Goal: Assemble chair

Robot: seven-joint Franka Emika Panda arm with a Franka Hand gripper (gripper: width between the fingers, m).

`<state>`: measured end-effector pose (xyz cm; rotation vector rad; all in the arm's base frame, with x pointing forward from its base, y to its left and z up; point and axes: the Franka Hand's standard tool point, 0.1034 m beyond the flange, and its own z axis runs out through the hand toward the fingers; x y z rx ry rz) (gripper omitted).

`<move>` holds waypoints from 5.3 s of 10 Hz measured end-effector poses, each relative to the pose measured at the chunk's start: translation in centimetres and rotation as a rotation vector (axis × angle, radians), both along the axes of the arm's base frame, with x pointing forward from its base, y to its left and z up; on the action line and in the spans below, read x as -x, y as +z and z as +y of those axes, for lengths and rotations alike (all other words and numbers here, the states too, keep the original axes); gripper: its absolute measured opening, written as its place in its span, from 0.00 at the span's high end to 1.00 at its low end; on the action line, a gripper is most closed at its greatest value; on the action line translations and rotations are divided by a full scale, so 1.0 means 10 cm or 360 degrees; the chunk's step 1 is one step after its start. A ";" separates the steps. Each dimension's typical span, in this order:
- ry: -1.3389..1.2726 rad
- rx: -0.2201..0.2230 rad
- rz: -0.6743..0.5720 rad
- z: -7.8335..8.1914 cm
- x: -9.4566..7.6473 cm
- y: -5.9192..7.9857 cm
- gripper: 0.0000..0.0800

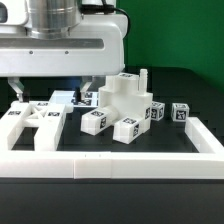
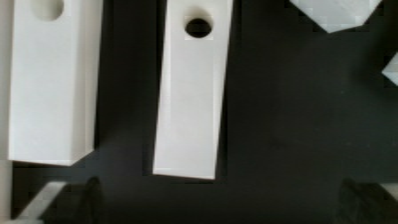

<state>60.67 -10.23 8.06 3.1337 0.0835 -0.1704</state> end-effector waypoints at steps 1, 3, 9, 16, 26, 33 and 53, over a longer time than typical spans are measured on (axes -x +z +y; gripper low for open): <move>-0.0024 0.0006 -0.0055 -0.02 0.09 -0.04 0.19; -0.0083 -0.0002 -0.0029 0.01 0.16 -0.11 0.19; -0.0158 0.0070 -0.0420 -0.10 0.13 -0.26 0.19; -0.0269 -0.0105 -0.0182 -0.10 0.34 -0.32 0.19; -0.0112 -0.0124 -0.0093 -0.10 0.32 -0.49 0.19; -0.0087 -0.0054 -0.0109 -0.03 0.38 -0.75 0.19; -0.0122 -0.0161 -0.0128 -0.02 0.30 0.13 0.64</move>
Offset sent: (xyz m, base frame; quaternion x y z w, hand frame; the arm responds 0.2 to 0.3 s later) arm -0.0159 0.0151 -0.0189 0.0507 0.0119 0.1101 0.9926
